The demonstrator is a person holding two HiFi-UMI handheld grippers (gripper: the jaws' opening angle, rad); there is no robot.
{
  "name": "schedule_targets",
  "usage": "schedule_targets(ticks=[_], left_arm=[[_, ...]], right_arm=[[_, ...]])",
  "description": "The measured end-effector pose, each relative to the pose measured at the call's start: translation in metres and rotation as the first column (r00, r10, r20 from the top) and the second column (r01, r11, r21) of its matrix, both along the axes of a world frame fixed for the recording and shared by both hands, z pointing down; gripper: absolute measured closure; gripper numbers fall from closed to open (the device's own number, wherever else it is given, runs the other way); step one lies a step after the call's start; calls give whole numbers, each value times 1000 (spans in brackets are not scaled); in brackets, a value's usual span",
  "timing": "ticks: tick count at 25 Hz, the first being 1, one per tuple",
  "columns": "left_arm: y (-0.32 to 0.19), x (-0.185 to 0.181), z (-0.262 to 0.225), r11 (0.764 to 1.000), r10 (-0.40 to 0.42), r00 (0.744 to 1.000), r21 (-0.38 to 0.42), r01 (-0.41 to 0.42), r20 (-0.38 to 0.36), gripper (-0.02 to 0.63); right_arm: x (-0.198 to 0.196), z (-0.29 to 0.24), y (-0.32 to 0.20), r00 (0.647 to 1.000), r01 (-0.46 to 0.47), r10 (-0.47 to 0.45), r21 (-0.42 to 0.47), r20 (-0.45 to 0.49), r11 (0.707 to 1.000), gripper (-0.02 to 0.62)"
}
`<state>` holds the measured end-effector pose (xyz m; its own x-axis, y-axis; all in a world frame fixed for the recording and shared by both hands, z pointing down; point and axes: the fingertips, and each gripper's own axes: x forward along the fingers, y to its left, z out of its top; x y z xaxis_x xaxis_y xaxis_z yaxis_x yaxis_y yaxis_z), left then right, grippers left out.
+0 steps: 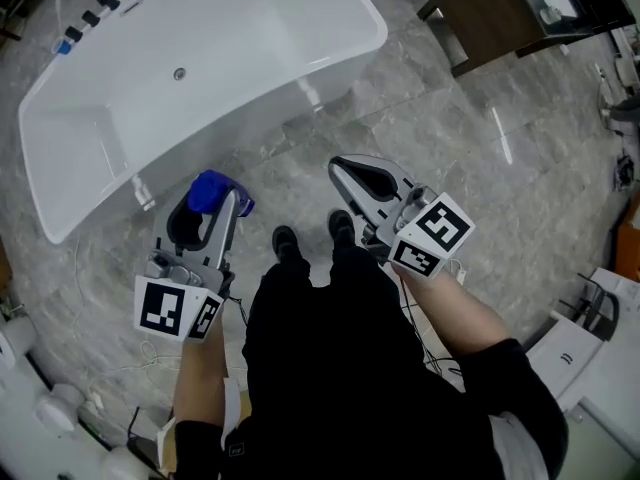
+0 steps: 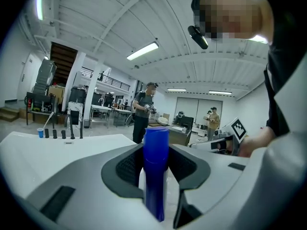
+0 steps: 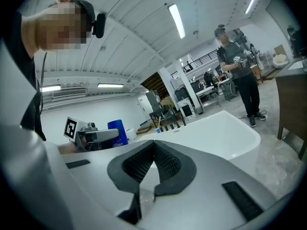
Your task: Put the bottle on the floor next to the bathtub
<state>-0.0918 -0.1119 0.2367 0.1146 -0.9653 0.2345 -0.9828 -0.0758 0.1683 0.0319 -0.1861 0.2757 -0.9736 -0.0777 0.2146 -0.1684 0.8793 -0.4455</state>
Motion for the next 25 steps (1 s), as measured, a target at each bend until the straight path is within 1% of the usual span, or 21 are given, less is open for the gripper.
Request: schedule_targets(ticks=[5, 10, 13, 16, 20, 25], left_arm=[[-14, -2, 46, 1000, -26, 999, -6, 26, 40, 443], [-37, -11, 98, 999, -39, 999, -2, 39, 31, 443], [-45, -16, 132, 999, -31, 999, -8, 32, 33, 443], [-51, -23, 171, 1000, -12, 998, -16, 13, 61, 443], [-62, -28, 222, 1000, -11, 999, -24, 12, 40, 443], [-76, -36, 292, 999, 14, 999, -49, -12, 51, 443]], right_arm=[[-3, 57, -20, 999, 26, -26, -19, -23, 999, 568], [-15, 113, -36, 998, 44, -44, -19, -33, 999, 568], [-21, 143, -36, 998, 58, -59, -13, -32, 998, 568], [-28, 177, -37, 997, 73, -73, -6, -38, 997, 568], [-38, 220, -45, 996, 77, -77, 8, -42, 997, 568], [-50, 272, -67, 996, 75, -74, 21, -40, 997, 568]])
